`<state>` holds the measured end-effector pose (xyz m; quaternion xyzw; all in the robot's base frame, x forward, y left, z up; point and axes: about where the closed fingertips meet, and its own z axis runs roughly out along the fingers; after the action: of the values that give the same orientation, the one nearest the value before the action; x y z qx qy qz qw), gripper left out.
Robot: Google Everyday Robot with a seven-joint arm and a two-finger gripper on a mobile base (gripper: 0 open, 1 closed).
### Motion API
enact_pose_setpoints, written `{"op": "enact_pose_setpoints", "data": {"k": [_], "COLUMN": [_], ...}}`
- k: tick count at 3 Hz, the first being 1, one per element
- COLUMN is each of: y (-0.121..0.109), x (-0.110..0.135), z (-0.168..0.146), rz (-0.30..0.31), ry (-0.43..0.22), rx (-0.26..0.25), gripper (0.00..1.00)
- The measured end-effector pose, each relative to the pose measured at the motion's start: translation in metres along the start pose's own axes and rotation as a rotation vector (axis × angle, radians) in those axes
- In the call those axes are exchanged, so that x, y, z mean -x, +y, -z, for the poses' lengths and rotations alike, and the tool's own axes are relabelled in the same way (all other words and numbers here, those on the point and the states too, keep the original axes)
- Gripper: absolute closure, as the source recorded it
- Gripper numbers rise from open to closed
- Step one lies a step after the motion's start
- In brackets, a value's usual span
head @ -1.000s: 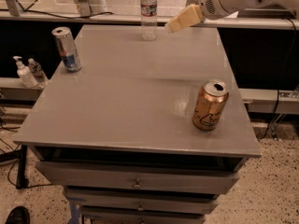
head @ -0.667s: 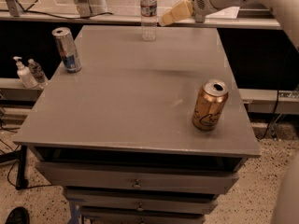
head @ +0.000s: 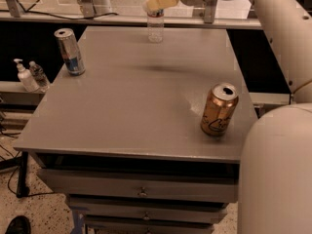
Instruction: Pick water bottle
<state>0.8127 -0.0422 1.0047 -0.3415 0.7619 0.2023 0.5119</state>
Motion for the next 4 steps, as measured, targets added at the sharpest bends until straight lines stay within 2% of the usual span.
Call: {"op": "enact_pose_setpoints", "data": {"k": [1,2,3,4], "y": [0.015,0.026,0.031,0.033], "x": [0.013,0.011,-0.008,-0.023], "z": [-0.019,-0.037,-0.050,-0.060], "rz": [-0.017,0.005,0.034,0.043], "ry": [-0.037,-0.011,0.042,0.065], "rx": [0.069,0.090,0.106,0.114], "gripper": [0.00,0.00,0.00,0.00]}}
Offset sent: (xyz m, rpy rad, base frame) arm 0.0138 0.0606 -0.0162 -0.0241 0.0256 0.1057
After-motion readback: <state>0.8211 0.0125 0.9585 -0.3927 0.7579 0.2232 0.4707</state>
